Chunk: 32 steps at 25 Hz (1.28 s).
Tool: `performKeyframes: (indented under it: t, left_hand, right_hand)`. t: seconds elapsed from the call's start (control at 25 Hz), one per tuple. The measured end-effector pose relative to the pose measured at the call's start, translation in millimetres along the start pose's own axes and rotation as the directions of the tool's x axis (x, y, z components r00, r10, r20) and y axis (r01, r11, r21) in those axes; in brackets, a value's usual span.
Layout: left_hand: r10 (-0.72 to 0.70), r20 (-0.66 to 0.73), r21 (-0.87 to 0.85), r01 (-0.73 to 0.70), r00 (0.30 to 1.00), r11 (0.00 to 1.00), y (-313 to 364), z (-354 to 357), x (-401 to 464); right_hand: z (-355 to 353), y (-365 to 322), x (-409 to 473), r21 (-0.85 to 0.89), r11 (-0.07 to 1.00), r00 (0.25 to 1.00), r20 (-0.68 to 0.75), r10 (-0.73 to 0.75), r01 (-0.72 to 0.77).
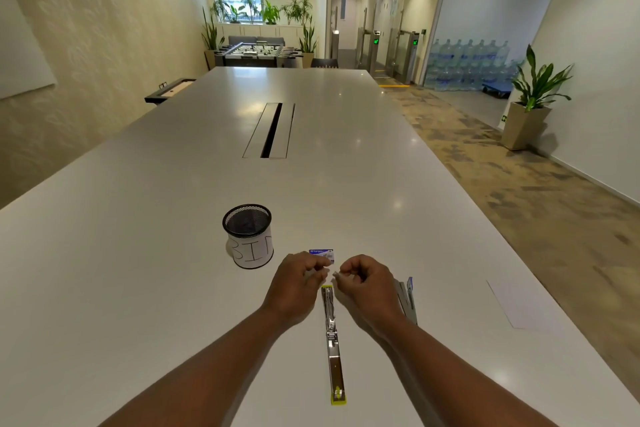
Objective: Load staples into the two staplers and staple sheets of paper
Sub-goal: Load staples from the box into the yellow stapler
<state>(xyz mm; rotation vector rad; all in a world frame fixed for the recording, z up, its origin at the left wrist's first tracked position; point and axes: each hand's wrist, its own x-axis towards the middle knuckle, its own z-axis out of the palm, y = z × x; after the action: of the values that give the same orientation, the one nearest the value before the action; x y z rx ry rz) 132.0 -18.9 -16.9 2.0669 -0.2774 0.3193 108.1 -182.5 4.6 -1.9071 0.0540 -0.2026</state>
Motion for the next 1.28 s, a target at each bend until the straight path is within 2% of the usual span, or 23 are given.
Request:
performKeyframes:
  t: [0.2, 0.4, 0.56, 0.76, 0.92, 1.08, 1.16, 1.2, 1.28]
  left_hand:
    - [-0.001, 0.023, -0.042, 0.002, 1.000, 0.999, 10, -4, -23]
    - [0.089, 0.076, 0.002, -0.090, 0.993, 0.996, 14, -8, -41]
    - [0.052, 0.059, -0.010, -0.051, 0.997, 0.999, 16, -10, -49]
    - [-0.025, 0.041, 0.002, 0.025, 0.999, 1.000, 21, -10, -56]
    - [-0.079, 0.074, 0.036, 0.076, 0.994, 0.996, 26, -14, -55]
    - [-0.227, 0.132, -0.010, 0.230, 0.965, 0.973, 34, -18, -50]
    - [-0.270, 0.151, -0.080, 0.284, 0.951, 0.956, 40, -24, -44]
    - [-0.264, 0.161, -0.084, 0.279, 0.951, 0.957, 42, -27, -41]
    - [-0.240, 0.156, 0.012, 0.241, 0.958, 0.970, 46, -31, -40]
  right_hand:
    - [-6, -12, -22, 0.093, 0.995, 0.997, 0.069, 0.025, -0.031]
    - [-13, -17, -34, 0.097, 0.995, 0.993, 0.119, 0.005, -0.017]
    - [-18, -21, -43, 0.091, 0.996, 0.981, 0.194, -0.019, 0.001]
    - [-23, -11, -53, 0.060, 0.998, 0.988, 0.153, -0.020, 0.011]
    - [-16, 3, -72, -0.010, 0.998, 0.988, 0.145, -0.060, 0.062]
    - [-10, 13, -75, -0.236, 0.955, 0.974, 0.176, -0.139, 0.179]
    - [-9, 16, -73, -0.292, 0.933, 0.969, 0.191, -0.157, 0.208]
    - [-9, 17, -72, -0.300, 0.929, 0.968, 0.188, -0.165, 0.216]
    - [-9, 20, -71, -0.308, 0.924, 0.967, 0.181, -0.177, 0.227]
